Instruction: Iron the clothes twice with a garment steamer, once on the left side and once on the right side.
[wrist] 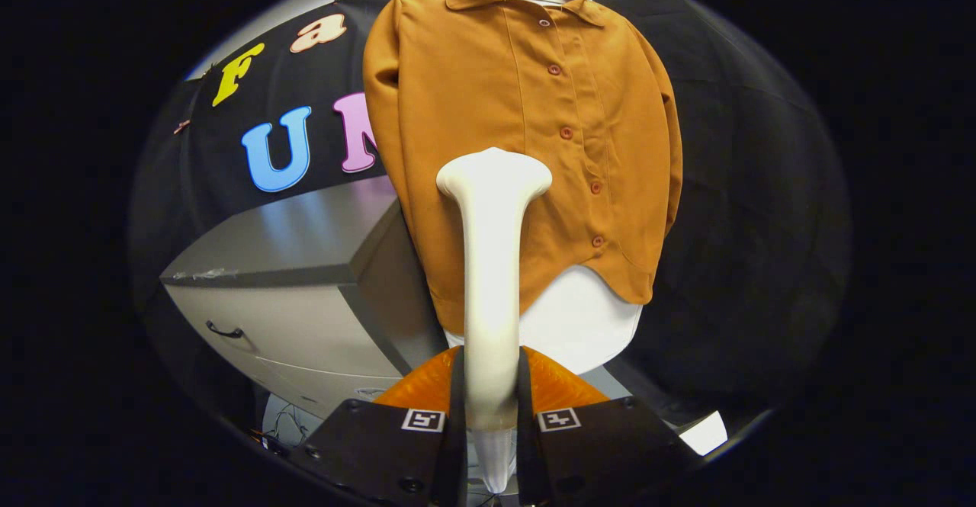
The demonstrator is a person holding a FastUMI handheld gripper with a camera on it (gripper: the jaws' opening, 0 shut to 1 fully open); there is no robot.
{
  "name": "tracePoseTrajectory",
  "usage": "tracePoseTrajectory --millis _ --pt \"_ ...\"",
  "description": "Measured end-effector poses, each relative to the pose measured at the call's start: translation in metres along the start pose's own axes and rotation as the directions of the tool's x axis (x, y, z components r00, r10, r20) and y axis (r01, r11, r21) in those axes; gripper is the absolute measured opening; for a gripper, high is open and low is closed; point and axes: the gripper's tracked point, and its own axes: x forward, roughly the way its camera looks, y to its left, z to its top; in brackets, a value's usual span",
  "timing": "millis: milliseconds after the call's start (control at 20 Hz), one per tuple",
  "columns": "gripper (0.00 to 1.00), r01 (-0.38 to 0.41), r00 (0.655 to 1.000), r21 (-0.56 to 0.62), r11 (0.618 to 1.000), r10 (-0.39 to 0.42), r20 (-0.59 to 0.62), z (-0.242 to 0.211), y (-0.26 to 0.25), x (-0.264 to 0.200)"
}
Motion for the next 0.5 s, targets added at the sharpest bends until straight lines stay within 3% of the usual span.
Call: tracePoseTrajectory --millis 300,500 --pt "0.29 0.003 0.995 0.036 0.999 0.000 -0.100 -0.052 -0.005 -0.011" --pt "0.29 -0.015 0.995 0.039 0.999 0.019 -0.094 -0.056 -0.005 -0.033"
